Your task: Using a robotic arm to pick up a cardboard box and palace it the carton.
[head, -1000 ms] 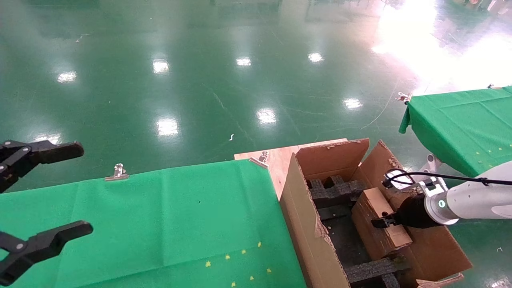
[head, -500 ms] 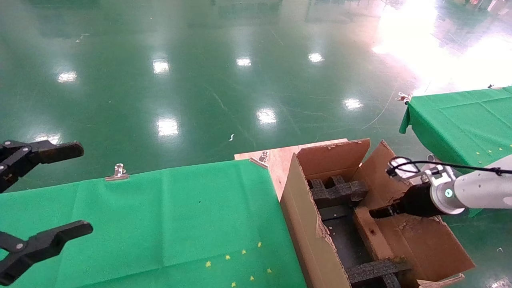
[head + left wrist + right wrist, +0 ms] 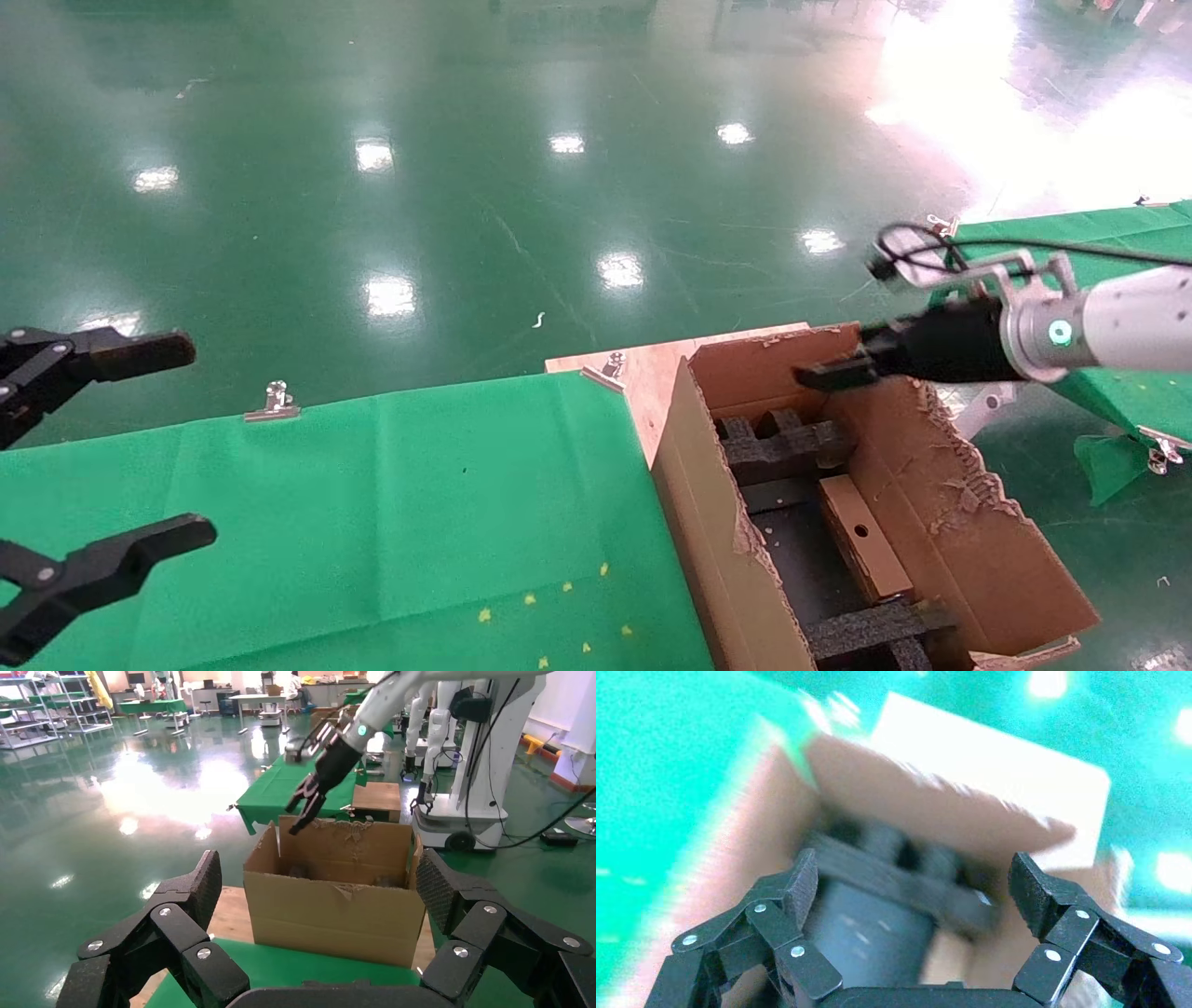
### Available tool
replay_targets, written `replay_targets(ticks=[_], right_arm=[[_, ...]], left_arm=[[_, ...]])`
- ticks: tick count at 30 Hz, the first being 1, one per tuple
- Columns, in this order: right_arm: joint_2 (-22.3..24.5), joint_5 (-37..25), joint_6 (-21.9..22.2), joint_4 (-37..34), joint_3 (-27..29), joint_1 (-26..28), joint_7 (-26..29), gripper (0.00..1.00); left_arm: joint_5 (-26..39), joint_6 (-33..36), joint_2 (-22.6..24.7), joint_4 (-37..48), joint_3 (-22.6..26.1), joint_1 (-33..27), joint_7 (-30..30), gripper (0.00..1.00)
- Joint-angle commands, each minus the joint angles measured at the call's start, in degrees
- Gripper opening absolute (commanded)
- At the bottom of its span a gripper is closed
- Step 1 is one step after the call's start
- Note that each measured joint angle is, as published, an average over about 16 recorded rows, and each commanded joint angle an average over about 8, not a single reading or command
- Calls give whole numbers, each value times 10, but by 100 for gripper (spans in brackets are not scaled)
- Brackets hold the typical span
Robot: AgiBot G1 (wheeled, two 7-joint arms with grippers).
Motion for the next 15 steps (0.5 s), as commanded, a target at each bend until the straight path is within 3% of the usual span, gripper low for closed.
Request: replay_targets(ticks=[1, 7, 15], right_arm=[[12, 20, -13, 37, 15, 15, -18, 100], [30, 71, -46, 75, 39, 29, -49, 100], [30, 73, -49, 75, 41, 28, -50, 100]], left_arm=[[0, 0, 0, 0, 0, 0, 0, 100], [0, 0, 0, 0, 0, 0, 0, 100], [0, 0, 0, 0, 0, 0, 0, 100]])
